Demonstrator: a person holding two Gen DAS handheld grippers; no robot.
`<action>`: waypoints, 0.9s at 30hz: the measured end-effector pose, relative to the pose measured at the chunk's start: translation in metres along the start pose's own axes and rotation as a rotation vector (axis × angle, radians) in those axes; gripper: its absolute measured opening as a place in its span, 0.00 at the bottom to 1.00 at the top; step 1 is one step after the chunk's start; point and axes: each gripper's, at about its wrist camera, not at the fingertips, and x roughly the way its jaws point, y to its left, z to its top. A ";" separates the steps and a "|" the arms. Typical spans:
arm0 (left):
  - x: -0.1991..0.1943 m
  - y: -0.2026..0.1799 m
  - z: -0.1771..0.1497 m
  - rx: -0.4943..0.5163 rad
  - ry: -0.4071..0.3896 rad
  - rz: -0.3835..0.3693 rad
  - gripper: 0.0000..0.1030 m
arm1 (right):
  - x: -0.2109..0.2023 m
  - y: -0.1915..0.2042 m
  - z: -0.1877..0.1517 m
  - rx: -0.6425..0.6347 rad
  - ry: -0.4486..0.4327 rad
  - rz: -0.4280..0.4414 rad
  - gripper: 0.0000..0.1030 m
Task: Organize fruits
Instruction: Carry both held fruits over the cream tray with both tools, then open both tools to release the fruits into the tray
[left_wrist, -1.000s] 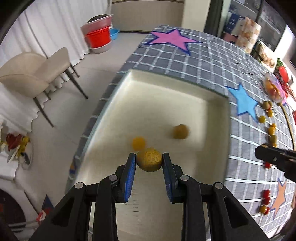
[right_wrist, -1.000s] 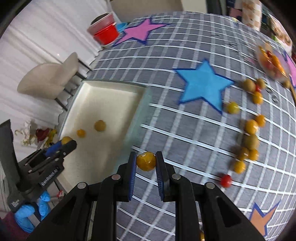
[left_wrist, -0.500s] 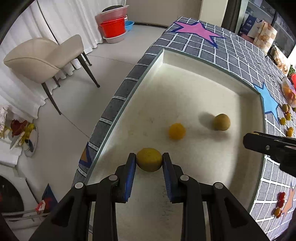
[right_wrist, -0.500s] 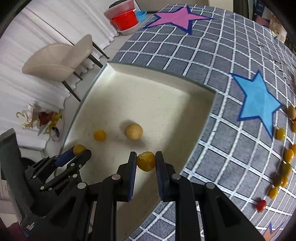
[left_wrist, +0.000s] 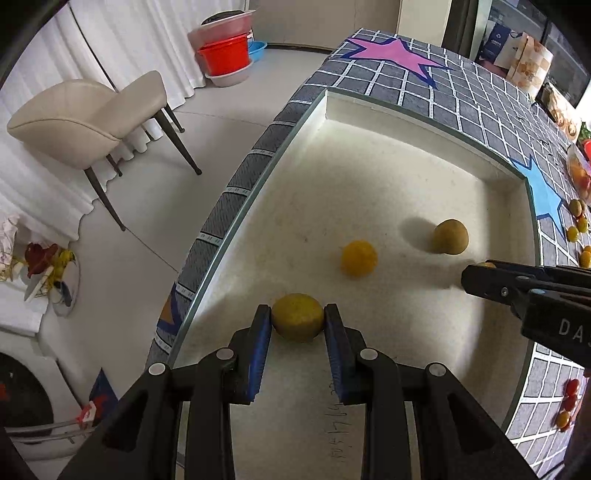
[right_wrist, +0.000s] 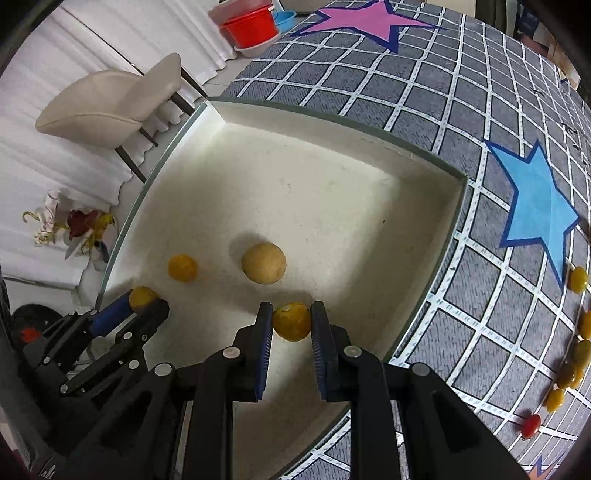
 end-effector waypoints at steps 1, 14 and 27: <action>0.000 -0.001 0.000 0.004 -0.002 0.001 0.30 | 0.000 0.000 0.000 -0.003 0.000 0.000 0.22; -0.018 -0.012 -0.005 0.088 -0.052 0.007 0.81 | -0.031 -0.007 -0.001 0.035 -0.083 0.073 0.77; -0.054 -0.083 0.007 0.258 -0.101 -0.060 0.81 | -0.105 -0.087 -0.062 0.202 -0.188 -0.029 0.77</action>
